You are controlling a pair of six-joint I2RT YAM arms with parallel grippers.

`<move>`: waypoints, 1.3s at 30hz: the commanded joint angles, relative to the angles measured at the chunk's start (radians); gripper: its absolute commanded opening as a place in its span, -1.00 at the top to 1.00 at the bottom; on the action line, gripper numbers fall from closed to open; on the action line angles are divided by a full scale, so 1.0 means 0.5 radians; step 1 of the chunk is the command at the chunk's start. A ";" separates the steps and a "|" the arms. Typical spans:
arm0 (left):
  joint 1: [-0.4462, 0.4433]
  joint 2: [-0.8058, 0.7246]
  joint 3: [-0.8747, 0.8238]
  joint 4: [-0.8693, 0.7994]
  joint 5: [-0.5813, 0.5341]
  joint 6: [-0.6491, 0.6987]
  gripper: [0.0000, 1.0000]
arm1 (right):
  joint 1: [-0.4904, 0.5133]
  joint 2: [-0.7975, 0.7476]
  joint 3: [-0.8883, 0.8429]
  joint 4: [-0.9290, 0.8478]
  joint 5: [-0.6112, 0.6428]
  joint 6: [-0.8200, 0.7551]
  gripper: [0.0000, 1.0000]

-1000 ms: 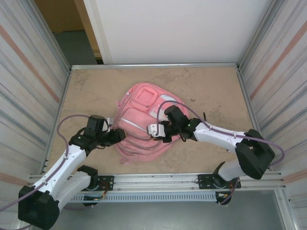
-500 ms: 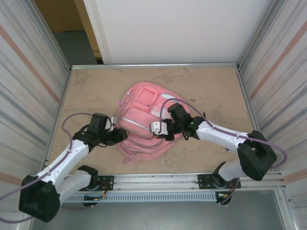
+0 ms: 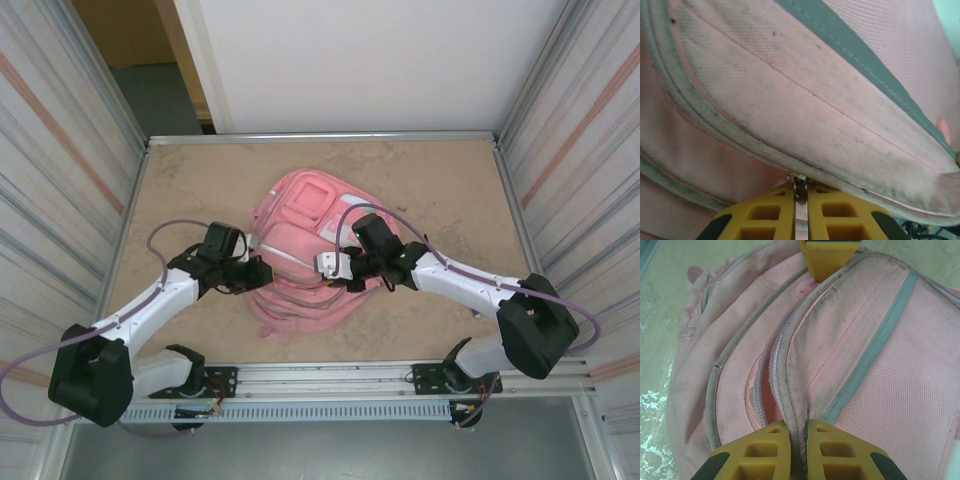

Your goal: Pack the student bag

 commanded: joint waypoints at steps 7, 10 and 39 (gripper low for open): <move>0.138 -0.092 0.018 -0.227 -0.292 0.043 1.00 | -0.101 -0.097 0.033 -0.011 -0.096 -0.071 1.00; 0.185 -0.093 -0.022 -0.166 -0.152 0.057 1.00 | -0.138 -0.085 0.094 -0.145 0.093 -0.174 0.97; 0.195 -0.133 0.292 -0.154 -0.160 0.113 0.00 | -0.193 0.318 0.280 0.567 0.108 0.257 -0.08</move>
